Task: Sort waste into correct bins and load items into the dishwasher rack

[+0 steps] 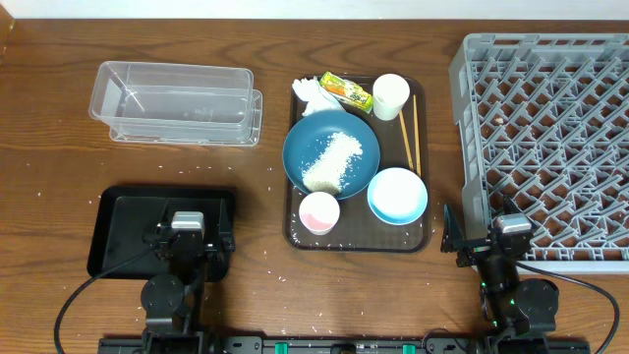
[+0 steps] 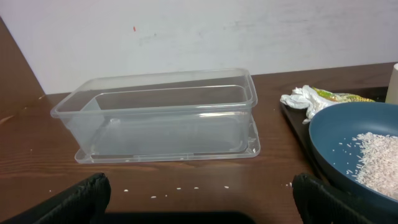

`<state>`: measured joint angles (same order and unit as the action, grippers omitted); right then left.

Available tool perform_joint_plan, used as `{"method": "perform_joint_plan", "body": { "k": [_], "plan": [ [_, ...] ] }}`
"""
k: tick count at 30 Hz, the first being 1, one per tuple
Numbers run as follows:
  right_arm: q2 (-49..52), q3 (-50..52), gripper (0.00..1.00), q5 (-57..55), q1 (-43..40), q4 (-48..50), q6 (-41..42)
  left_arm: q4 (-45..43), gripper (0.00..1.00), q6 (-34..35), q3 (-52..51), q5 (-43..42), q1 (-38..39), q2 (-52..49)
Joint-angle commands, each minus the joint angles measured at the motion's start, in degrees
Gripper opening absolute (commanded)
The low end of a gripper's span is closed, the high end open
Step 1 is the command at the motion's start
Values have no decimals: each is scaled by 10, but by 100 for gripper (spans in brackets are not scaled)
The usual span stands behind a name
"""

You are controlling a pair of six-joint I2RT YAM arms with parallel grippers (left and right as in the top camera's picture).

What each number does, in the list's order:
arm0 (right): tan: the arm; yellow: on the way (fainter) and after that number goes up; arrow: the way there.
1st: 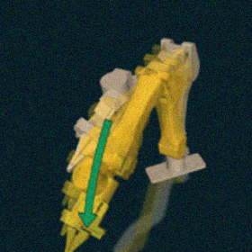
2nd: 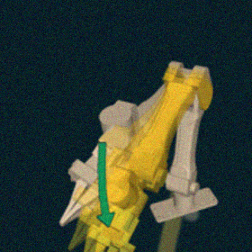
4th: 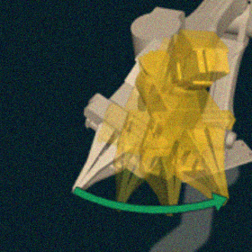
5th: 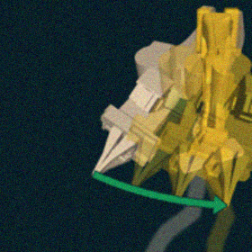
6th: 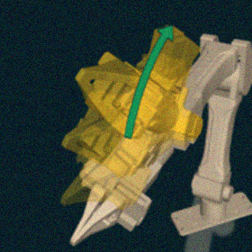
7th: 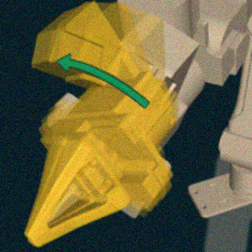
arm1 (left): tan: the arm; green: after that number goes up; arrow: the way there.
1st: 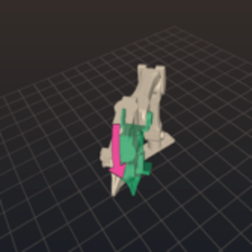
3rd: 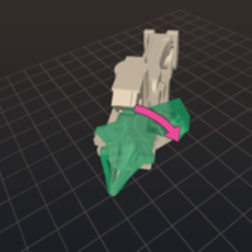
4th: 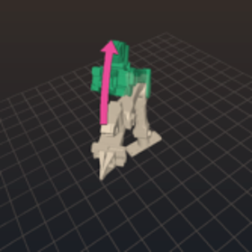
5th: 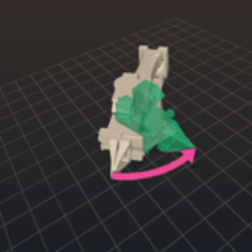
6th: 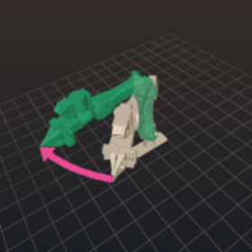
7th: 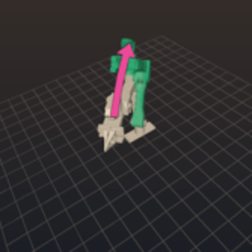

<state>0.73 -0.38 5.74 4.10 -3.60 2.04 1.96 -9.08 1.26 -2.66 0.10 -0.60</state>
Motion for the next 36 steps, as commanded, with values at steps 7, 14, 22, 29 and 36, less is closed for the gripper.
{"method": "perform_joint_plan", "body": {
  "k": [7, 14, 22, 29, 36],
  "plan": [
    [-3, 1, 99, -3, -7, -2, -10, 16, 96, -7, -10, -23, -2, 0],
    [-3, 1, 99, -3, -7, -3, -10, 9, 96, -7, -10, -100, -2, 0],
    [-3, 1, 99, -3, -7, -3, -10, -53, 96, 48, -10, -337, -2, 0],
    [-3, 1, 99, -3, -7, -3, -10, -174, 96, 64, -10, -628, -2, 0],
    [-3, 1, 99, -3, -7, -3, -10, -316, 96, 64, -10, -633, -2, 0]
  ]
}}
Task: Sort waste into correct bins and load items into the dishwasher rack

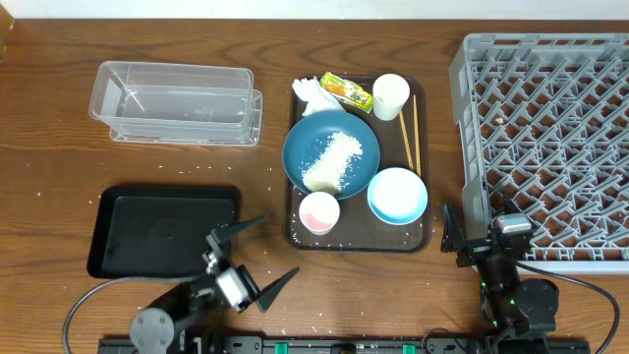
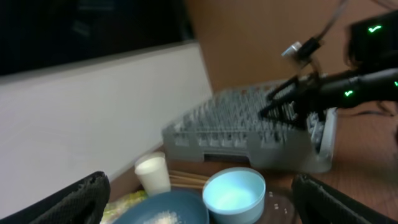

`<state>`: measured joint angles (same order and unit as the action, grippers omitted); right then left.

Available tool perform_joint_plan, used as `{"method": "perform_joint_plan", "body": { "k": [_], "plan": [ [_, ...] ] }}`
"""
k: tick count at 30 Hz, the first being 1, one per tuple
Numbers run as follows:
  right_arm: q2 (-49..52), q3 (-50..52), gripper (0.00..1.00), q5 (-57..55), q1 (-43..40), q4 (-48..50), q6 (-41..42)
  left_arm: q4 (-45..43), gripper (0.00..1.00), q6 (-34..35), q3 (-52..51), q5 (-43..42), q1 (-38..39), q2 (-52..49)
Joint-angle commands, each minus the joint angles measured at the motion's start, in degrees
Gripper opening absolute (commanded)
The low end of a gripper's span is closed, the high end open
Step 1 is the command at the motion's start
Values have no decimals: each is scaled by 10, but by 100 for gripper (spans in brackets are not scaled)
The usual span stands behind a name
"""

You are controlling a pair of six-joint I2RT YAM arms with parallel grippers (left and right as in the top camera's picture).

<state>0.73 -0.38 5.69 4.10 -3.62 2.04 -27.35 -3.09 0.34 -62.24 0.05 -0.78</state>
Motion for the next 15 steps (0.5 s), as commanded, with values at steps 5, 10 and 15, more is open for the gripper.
{"method": "perform_joint_plan", "body": {
  "k": [5, 10, 15],
  "plan": [
    [-3, 1, 99, -3, -7, -2, -10, -42, 96, 7, -1, -27, -2, 2],
    [-3, 1, 99, -3, -7, -2, -10, -47, 96, 55, -1, 3, -2, 2],
    [-3, 1, 99, -3, -7, -2, -10, -47, 96, 114, 19, 52, -2, 2]
  ]
}}
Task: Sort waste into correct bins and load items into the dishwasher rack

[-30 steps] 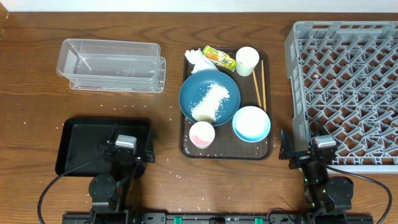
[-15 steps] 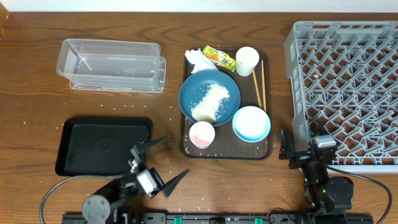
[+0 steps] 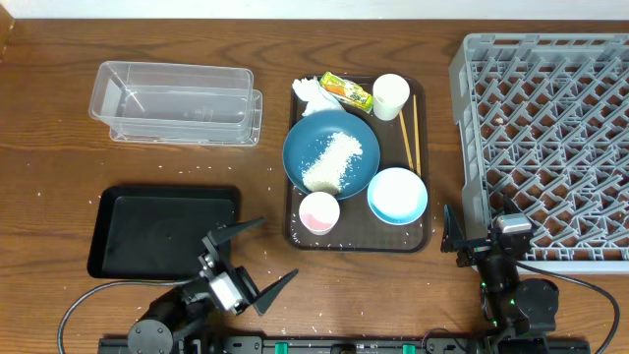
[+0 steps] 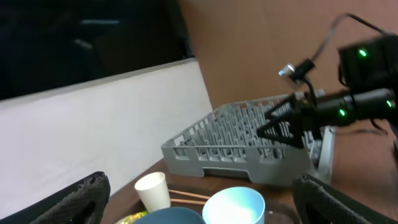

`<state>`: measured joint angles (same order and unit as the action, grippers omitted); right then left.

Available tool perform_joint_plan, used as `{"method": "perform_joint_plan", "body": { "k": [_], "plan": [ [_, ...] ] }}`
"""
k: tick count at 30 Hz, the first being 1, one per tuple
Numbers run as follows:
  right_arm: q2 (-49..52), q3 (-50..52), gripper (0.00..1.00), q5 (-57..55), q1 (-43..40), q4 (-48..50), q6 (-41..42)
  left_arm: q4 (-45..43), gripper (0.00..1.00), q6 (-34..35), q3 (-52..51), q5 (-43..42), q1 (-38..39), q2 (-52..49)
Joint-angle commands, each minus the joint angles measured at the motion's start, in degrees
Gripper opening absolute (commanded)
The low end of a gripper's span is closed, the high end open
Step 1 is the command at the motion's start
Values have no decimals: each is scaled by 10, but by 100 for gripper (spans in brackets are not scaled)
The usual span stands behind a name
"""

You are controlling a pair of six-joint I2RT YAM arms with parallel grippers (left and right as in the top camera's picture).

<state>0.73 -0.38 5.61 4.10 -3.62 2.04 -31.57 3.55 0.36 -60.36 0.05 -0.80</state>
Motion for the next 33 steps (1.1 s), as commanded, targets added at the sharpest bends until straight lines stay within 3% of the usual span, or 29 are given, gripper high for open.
{"method": "perform_joint_plan", "body": {
  "k": [1, 4, 11, 16, 21, 24, 27, 31, 33],
  "plan": [
    [-3, 1, 99, -2, -7, -2, -10, -5, 96, 47, 26, 40, -2, 2],
    [-3, 1, 99, -2, -7, -2, -10, 9, 96, 48, 51, 66, -3, -5],
    [-3, 1, 99, -2, -7, -2, -10, 214, 96, 47, 194, 68, -3, -130],
    [-3, 1, 99, -2, -7, -2, -10, 275, 96, 36, 303, -11, -3, -275],
    [-3, 1, 99, -2, -7, -2, -10, 205, 96, 41, 344, -168, -3, -389],
    [-3, 1, 99, -2, -7, -2, -10, 155, 98, 46, 344, -219, -3, -426],
    [-3, 1, 99, -2, -7, -2, -10, 89, 98, 92, 344, -219, -3, -450],
    [-3, 1, 99, -2, -7, -2, -10, -11, 98, 201, 345, -156, -3, -474],
    [-3, 1, 99, -2, -7, -2, -10, -19, 98, 226, 352, -118, -7, -483]
  ]
}}
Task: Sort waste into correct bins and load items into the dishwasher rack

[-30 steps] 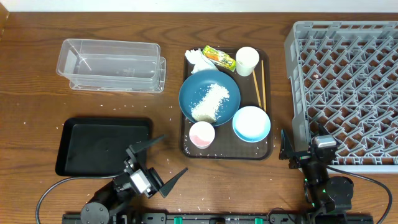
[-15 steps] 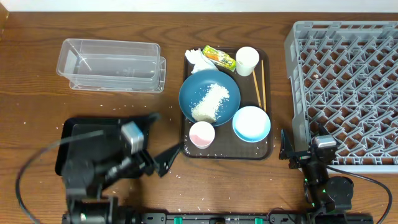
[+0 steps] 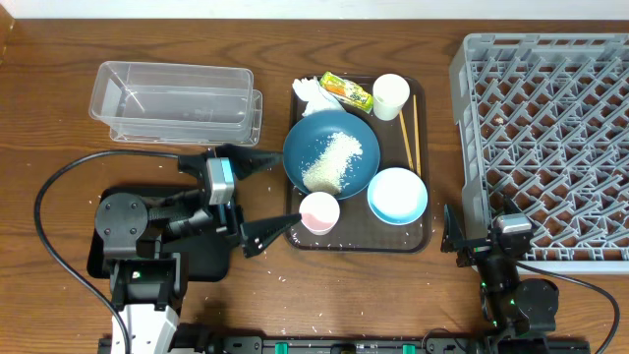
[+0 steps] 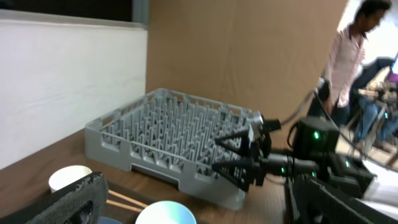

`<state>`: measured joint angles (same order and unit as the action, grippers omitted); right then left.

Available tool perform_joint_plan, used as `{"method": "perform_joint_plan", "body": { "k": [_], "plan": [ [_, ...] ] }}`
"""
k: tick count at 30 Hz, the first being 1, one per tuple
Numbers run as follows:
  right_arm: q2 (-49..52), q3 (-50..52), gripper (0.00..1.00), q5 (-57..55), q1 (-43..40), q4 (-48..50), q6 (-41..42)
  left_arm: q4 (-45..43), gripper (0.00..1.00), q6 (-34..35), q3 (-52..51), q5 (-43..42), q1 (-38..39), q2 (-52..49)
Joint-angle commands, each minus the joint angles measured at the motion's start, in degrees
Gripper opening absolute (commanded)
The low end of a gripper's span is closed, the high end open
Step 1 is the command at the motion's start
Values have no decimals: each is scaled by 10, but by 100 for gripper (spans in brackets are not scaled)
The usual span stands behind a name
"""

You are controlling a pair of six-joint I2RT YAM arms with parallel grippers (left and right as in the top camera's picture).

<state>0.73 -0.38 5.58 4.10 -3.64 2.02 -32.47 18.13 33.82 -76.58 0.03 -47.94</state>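
Observation:
A brown tray (image 3: pixel 425 234) holds a blue plate of rice (image 3: pixel 332 152), a small pink bowl (image 3: pixel 318 211), a light blue bowl (image 3: pixel 397 195), a white cup (image 3: pixel 390 95), chopsticks (image 3: pixel 410 128), a green wrapper (image 3: pixel 346 91) and a crumpled tissue (image 3: pixel 313 90). My left gripper (image 3: pixel 266 195) hangs open just left of the tray, between plate and pink bowl, holding nothing. In the left wrist view it (image 4: pixel 196 205) faces the grey dishwasher rack (image 4: pixel 180 134), cup (image 4: pixel 68 177) and light blue bowl (image 4: pixel 165 214). My right gripper (image 3: pixel 449 236) rests beside the rack (image 3: pixel 545 147), fingers apart and empty.
A clear plastic container (image 3: pixel 177 101) stands at the back left. A black tray (image 3: pixel 118 211) lies under my left arm. Rice grains are scattered on the wooden table. A person stands beyond the table's right end in the left wrist view.
My left arm was low at the table's front edge. It now reaches over the black tray's right side, with the open gripper next to the plate and pink bowl. The right arm is unchanged.
My left arm first rested over the black tray, facing the clear container. Then it sat at the front edge, turned right toward the rack, and stayed there. Now it is farther in, open beside the brown tray. Nothing on the table has moved.

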Motion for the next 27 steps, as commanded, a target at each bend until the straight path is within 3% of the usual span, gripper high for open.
{"method": "perform_joint_plan", "body": {
  "k": [1, 10, 15, 21, 23, 27],
  "plan": [
    [-3, 1, 99, -2, -7, -2, -10, -10, 98, 84, 23, 62, -11, -18],
    [-3, 1, 99, -2, -7, -2, -10, -24, 98, 96, 76, 199, -68, -71],
    [-3, 1, 99, -2, -7, -2, -10, -30, 98, 96, 76, 196, -77, -74],
    [-3, 1, 99, -2, -7, -2, -10, -64, 98, 147, 82, 188, -77, -74],
    [-3, 1, 99, -2, -7, -2, -10, -39, 98, 167, 103, 184, -77, -74],
    [-3, 1, 99, -2, -7, -2, -10, 126, 98, 133, 197, 163, -77, -82]
  ]
}}
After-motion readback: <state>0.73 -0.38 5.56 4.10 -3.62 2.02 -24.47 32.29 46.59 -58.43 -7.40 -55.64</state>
